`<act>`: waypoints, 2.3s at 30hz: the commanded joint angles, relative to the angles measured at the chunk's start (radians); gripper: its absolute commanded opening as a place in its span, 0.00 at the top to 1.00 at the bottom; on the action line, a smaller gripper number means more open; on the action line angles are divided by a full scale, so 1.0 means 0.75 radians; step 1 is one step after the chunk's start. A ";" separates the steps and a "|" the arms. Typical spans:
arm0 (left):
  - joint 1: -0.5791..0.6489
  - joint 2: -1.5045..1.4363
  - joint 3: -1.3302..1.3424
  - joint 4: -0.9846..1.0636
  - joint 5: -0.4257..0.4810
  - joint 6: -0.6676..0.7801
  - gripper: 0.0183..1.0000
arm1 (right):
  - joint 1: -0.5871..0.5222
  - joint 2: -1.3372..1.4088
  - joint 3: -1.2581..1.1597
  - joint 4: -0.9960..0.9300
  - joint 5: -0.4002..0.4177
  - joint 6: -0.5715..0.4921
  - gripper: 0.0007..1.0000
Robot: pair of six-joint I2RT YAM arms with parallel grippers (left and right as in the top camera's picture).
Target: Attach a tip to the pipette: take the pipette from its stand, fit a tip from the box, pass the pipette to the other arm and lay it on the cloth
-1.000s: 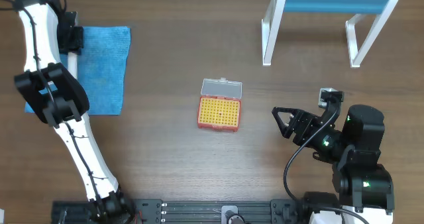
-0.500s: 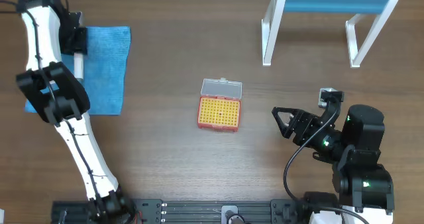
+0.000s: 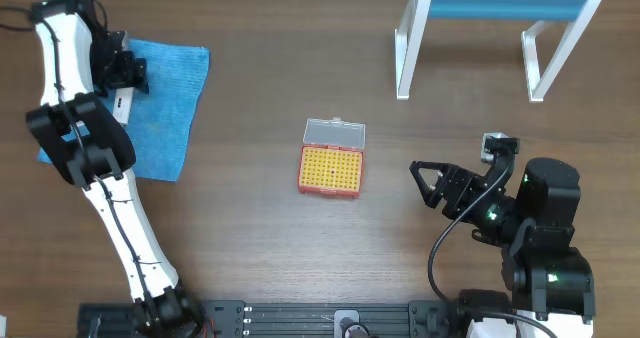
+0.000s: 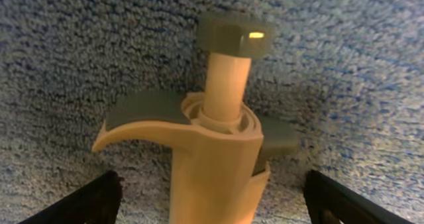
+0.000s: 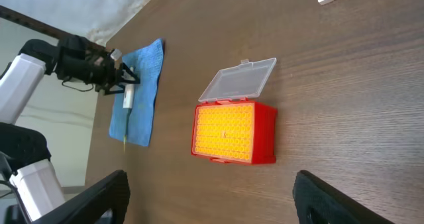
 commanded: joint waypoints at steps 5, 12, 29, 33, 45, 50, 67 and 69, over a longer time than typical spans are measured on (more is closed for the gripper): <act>-0.007 -0.400 0.150 -0.055 0.036 -0.069 0.11 | -0.007 0.001 0.010 0.002 0.025 -0.106 0.20; -0.045 -0.937 0.129 -0.402 0.140 -0.111 0.11 | -0.007 -0.011 0.010 0.011 0.181 -0.326 0.20; -0.081 -2.657 -1.255 -0.401 0.612 -0.266 0.11 | -0.007 -0.902 0.257 -0.460 0.515 -0.745 0.02; -0.081 -2.704 -1.416 -0.401 0.612 -0.266 0.10 | -0.007 -0.883 0.272 -0.556 0.518 -0.745 0.02; -0.086 -2.704 -1.434 -0.401 0.602 -0.266 0.10 | -0.007 -0.883 0.272 -0.639 0.517 -0.744 0.02; -0.330 -2.785 -1.435 -0.273 0.393 -0.220 0.11 | -0.007 -0.883 0.272 -0.639 0.517 -0.744 0.02; -0.479 -3.373 -3.111 2.284 0.367 -0.215 0.10 | -0.007 -0.883 0.272 -0.639 0.517 -0.744 0.02; -0.479 -3.485 -3.222 2.277 0.367 -0.215 0.10 | -0.007 -0.883 0.272 -0.639 0.517 -0.744 0.02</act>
